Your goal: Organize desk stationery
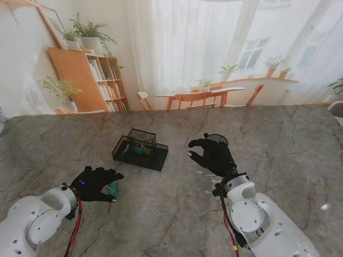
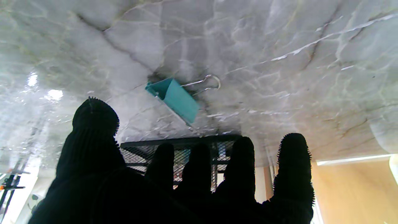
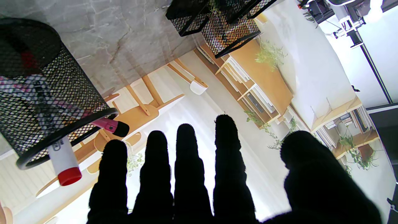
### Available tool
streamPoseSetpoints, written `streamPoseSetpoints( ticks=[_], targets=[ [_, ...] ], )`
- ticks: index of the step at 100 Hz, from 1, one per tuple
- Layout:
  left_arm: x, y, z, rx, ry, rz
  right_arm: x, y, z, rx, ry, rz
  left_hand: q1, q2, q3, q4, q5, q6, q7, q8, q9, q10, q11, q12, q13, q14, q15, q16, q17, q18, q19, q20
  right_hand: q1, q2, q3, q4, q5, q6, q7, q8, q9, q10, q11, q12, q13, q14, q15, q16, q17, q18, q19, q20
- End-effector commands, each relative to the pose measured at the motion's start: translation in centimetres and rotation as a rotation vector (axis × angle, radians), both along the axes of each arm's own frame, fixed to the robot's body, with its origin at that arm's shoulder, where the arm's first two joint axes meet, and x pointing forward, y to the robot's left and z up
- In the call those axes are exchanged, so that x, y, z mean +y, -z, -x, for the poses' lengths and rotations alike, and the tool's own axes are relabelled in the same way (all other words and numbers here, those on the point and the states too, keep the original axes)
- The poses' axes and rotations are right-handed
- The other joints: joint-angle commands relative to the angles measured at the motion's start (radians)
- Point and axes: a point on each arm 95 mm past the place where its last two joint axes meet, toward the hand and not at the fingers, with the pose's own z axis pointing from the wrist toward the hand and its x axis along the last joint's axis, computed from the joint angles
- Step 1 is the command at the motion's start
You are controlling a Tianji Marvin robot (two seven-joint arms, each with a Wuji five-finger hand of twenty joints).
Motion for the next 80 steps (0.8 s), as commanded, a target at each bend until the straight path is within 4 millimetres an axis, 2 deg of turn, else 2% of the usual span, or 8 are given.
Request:
streamPoseSetpoints(
  ticks=[1, 13, 22, 49, 67, 80],
  targets=[
    [0.4, 0.6, -0.3, 0.017, -0.016, 0.001, 0.1, 0.2, 0.0, 0.014, -0.01, 0.008, 0.036, -0.036, 0.002, -0.037, -0.01, -0.032, 0.003, 0.011, 0.02, -0.015, 0.001, 0.018, 0.02, -0.013, 0.019, 0.021, 0.013, 0.007, 0.042, 0.035, 0.005, 0.032, -0.012, 0.009, 0.022, 0.002, 0.007, 0.025, 0.007, 0.001, 0.016, 0.011, -0.018, -0.013, 0.002, 0.014, -0.01, -0.014, 0.016, 0.014],
    [0.6, 1.4, -0.8, 0.033, -0.028, 0.012, 0.1, 0.2, 0.0, 0.015, -0.012, 0.011, 0.076, -0.065, 0.004, -0.033, 0.018, -0.061, 0.018, 0.022, 0.065, -0.027, 0.02, 0.041, 0.071, -0.025, 0.053, 0.063, 0.06, -0.004, 0.106, 0.06, 0.006, 0.031, -0.012, 0.009, 0.024, 0.002, 0.008, 0.026, 0.007, 0.002, 0.016, 0.011, -0.018, -0.012, 0.002, 0.014, -0.01, -0.015, 0.016, 0.014],
    [0.5, 1.9, -0.9, 0.044, -0.025, 0.007, 0.1, 0.2, 0.0, 0.013, -0.011, 0.012, 0.11, -0.085, 0.006, -0.031, 0.034, -0.076, 0.041, 0.05, 0.102, -0.033, 0.046, 0.093, 0.11, -0.042, 0.091, 0.127, 0.101, -0.027, 0.17, 0.094, 0.005, 0.032, -0.012, 0.009, 0.022, 0.003, 0.007, 0.026, 0.007, 0.002, 0.016, 0.011, -0.017, -0.013, 0.003, 0.014, -0.01, -0.014, 0.017, 0.015],
    [0.3, 3.3, -0.8, 0.066, -0.009, 0.006, 0.1, 0.2, 0.0, 0.011, -0.009, 0.011, 0.197, -0.109, 0.014, -0.033, 0.077, -0.085, 0.099, 0.131, 0.171, -0.04, 0.108, 0.219, 0.214, -0.085, 0.224, 0.308, 0.242, -0.128, 0.31, 0.173, 0.005, 0.032, -0.012, 0.009, 0.023, 0.001, 0.007, 0.026, 0.007, 0.001, 0.016, 0.011, -0.018, -0.012, 0.003, 0.014, -0.01, -0.015, 0.017, 0.015],
    [0.2, 4.3, -0.8, 0.079, -0.02, 0.004, 0.1, 0.1, 0.1, 0.009, -0.007, 0.011, 0.279, -0.126, 0.022, -0.028, 0.106, -0.082, 0.156, 0.197, 0.204, -0.038, 0.162, 0.282, 0.278, -0.114, 0.327, 0.411, 0.354, -0.216, 0.385, 0.188, 0.005, 0.033, -0.012, 0.009, 0.022, 0.002, 0.007, 0.026, 0.007, 0.002, 0.016, 0.011, -0.019, -0.012, 0.003, 0.014, -0.01, -0.015, 0.017, 0.015],
    [0.2, 4.8, -0.9, 0.08, -0.024, 0.008, 0.0, 0.1, 0.1, 0.009, -0.006, 0.011, 0.325, -0.132, 0.025, -0.026, 0.127, -0.074, 0.245, 0.275, 0.235, -0.041, 0.253, 0.356, 0.328, -0.141, 0.403, 0.468, 0.433, -0.283, 0.428, 0.169, 0.005, 0.033, -0.012, 0.009, 0.022, 0.001, 0.007, 0.026, 0.007, 0.003, 0.016, 0.011, -0.019, -0.012, 0.003, 0.014, -0.01, -0.015, 0.017, 0.015]
  ],
)
